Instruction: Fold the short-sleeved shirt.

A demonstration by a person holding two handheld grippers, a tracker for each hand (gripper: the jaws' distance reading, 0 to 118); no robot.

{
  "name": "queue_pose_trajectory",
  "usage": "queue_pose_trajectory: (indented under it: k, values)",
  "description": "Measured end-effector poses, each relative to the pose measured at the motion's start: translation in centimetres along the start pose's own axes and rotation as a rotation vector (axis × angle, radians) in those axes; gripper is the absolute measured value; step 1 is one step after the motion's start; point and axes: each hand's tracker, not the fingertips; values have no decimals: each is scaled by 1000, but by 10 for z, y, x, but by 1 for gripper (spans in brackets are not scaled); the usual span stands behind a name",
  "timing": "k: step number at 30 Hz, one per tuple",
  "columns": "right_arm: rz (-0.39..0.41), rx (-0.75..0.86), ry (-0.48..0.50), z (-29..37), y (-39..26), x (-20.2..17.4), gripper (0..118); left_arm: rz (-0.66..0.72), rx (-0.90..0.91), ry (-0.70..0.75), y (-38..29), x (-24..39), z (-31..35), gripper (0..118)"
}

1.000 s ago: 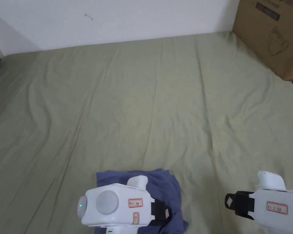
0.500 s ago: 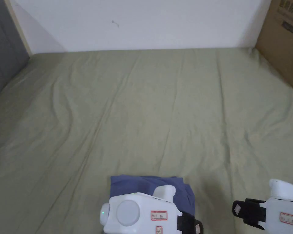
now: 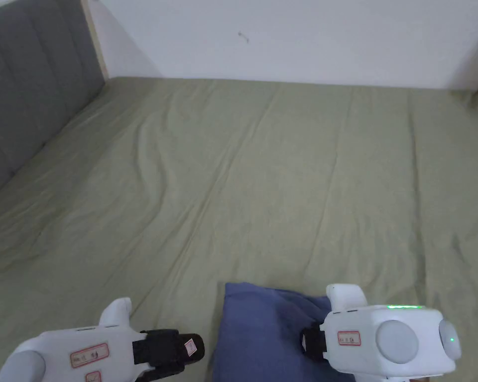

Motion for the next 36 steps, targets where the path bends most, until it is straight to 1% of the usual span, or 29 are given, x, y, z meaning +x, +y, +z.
queue_pose_trajectory:
  k: [1,2,3,4,5,6,8,14,17,18,20,21,22,23,24,25,27,33,36]
  values:
    - [-16,-10,40,-9,-4,3,0,22,5,-11,-1,-6,2,20]
    - [-49,7,74,-8,-5,6,0,39,2,-27,-2,-9,1,57]
    - [-97,38,95,0,-5,8,0,41,-5,-35,-1,-12,0,86]
    - [-88,38,96,6,-4,11,0,51,-19,-43,1,-15,-4,105]
    - [-77,37,94,7,-3,12,0,53,-37,-50,3,-17,-10,110]
    - [-52,33,88,6,-2,11,0,46,-58,-59,6,-18,-17,111]
    - [-38,29,83,6,-2,11,0,54,-55,-67,12,-17,-30,111]
    - [-58,22,90,4,0,12,0,53,-97,-131,31,-19,-71,111]
    - [-63,20,98,3,0,14,0,42,-179,-141,34,-25,-97,111]
    - [-65,20,99,3,0,14,0,52,-213,-166,35,-27,-106,111]
    - [-72,21,100,4,-1,14,0,93,-221,-255,36,-25,-120,110]
    - [-78,21,102,4,-1,14,0,113,-233,-274,36,-23,-128,103]
    - [-82,20,103,4,-1,14,0,105,-246,-281,36,-21,-134,82]
    - [-83,20,102,4,0,14,0,93,-248,-265,34,-19,-140,31]
    - [-85,19,98,4,0,15,0,42,-260,-149,31,-18,-147,23]
    - [-84,18,87,5,1,14,0,11,-277,-96,28,-19,-156,23]
    - [-90,18,79,8,2,13,0,86,-272,-233,32,-27,-149,23]
    - [-80,71,94,26,10,1,0,-27,-285,-162,61,-30,-116,23]
    - [-92,104,132,32,15,-1,0,-86,-259,-73,92,-42,-81,23]
